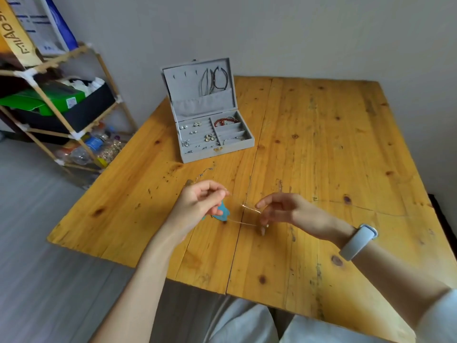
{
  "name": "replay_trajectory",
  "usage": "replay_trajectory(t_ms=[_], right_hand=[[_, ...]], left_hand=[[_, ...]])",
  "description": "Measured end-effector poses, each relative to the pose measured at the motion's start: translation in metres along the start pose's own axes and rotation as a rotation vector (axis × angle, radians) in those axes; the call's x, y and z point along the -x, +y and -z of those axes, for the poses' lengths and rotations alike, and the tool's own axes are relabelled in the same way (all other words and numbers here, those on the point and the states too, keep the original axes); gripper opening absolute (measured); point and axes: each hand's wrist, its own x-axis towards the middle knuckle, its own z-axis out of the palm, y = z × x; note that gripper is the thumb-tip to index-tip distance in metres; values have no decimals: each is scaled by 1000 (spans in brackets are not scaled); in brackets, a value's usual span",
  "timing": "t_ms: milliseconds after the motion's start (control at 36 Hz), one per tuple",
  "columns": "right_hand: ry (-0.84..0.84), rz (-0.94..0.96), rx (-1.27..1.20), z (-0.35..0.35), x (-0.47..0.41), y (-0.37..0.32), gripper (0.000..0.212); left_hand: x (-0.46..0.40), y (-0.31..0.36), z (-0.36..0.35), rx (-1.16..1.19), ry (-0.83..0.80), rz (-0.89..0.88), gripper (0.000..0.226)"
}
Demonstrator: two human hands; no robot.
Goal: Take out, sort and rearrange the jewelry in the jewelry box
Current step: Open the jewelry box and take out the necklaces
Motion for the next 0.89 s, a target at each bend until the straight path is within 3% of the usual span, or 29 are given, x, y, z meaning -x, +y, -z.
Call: replay_trajectory(t_ms=[194,333,556,778,889], right_hand=[[-57,103,64,-17,-13,-21,31],[-59,149,-9,-28,-23,-32,23],[33,166,62,-37,-17,-17,18],[297,79,485,-61,-13,18,34],[321,102,595,-73,-12,25,40]], left_hand=[[-9,37,-7,-180,-83,-223,17],[-18,48,-1,-186,-2,-295,17],[-40,30,20,-185,220,-174,15],[-94,-16,14,-443,72,16,12],[-115,-28,3,-626,45,12,17]])
